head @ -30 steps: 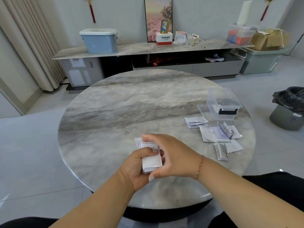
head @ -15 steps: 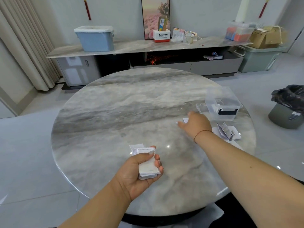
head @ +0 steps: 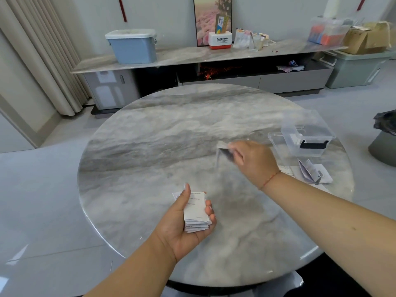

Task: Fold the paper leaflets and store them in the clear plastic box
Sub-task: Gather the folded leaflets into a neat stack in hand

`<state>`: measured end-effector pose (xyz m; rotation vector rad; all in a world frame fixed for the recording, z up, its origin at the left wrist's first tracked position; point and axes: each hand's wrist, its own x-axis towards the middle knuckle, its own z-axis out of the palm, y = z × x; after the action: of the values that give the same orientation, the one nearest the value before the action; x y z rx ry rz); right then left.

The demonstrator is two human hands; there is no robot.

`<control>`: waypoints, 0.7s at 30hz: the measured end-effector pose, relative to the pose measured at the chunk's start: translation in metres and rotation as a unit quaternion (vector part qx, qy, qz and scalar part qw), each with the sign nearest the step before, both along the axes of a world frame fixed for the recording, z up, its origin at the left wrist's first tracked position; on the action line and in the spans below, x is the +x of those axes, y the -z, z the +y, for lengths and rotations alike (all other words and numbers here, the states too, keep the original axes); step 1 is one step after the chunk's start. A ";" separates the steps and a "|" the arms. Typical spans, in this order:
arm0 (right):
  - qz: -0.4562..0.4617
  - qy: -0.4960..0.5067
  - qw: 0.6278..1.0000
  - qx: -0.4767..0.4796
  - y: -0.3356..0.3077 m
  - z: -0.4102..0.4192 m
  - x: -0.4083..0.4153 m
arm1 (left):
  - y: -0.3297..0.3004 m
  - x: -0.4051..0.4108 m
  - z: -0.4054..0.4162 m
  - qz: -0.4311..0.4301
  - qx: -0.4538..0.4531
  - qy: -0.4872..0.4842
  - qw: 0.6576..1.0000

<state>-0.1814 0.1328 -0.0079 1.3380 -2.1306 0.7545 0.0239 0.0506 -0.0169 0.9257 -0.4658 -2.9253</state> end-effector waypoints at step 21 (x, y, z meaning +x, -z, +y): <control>-0.099 -0.089 0.990 -0.044 -0.031 0.032 0.145 | -0.018 0.003 0.012 0.093 -0.171 -0.027 0.981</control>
<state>-0.0363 0.1645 0.0232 1.4741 -2.1170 1.0803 0.0274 0.0631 0.0007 0.6046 -0.8764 -2.7213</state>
